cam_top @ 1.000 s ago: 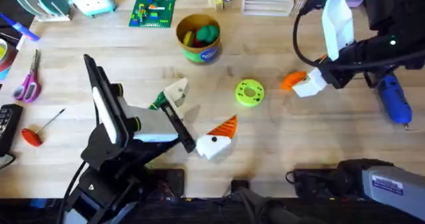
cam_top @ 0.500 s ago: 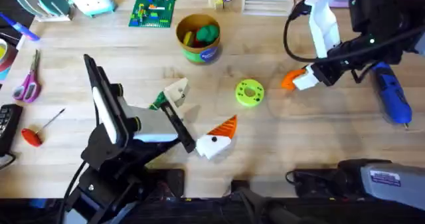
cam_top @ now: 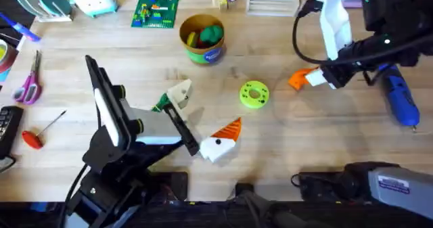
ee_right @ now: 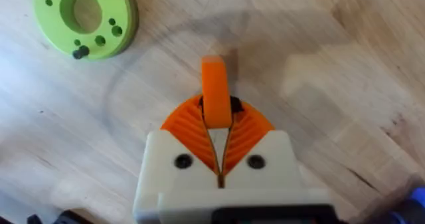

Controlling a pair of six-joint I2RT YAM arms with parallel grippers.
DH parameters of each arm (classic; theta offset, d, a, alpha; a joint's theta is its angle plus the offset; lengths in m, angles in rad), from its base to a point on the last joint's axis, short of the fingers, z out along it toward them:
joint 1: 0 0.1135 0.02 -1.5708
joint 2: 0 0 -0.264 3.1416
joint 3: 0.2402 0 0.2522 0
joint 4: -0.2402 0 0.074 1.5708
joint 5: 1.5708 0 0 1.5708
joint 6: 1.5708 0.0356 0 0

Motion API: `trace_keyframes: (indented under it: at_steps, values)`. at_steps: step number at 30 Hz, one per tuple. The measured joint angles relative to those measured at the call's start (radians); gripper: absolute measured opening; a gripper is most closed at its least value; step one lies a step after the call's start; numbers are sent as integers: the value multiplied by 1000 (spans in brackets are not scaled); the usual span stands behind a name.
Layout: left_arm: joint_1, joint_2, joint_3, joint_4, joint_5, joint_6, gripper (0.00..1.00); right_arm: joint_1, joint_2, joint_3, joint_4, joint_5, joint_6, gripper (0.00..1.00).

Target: Pick up the gripper from the table and insert it into the empty holder that is missing its gripper. Then pick up a screw, insert it into the mounting hole, and use the screwdriver to tighten it. Finally, clean up the table by picking up the vegetable and placing it into the bucket.

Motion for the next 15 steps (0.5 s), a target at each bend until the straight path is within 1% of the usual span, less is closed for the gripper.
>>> trace_keyframes:
  at_steps: [3, 7, 11, 15]
  values:
    - [0, 0, 0, 0, 0, 0, 993, 0, -59, 27, -53, -2, 54, 12]
    - [0, 0, 0, 0, 0, 0, 993, 0, -165, 73, -64, -38, 194, 11]
    - [0, 0, 0, 0, 0, 0, 993, 0, -285, 83, -70, -165, 340, 10]
    - [0, 0, 0, 0, 0, 0, 993, 0, -363, 63, -76, -295, 433, 10]
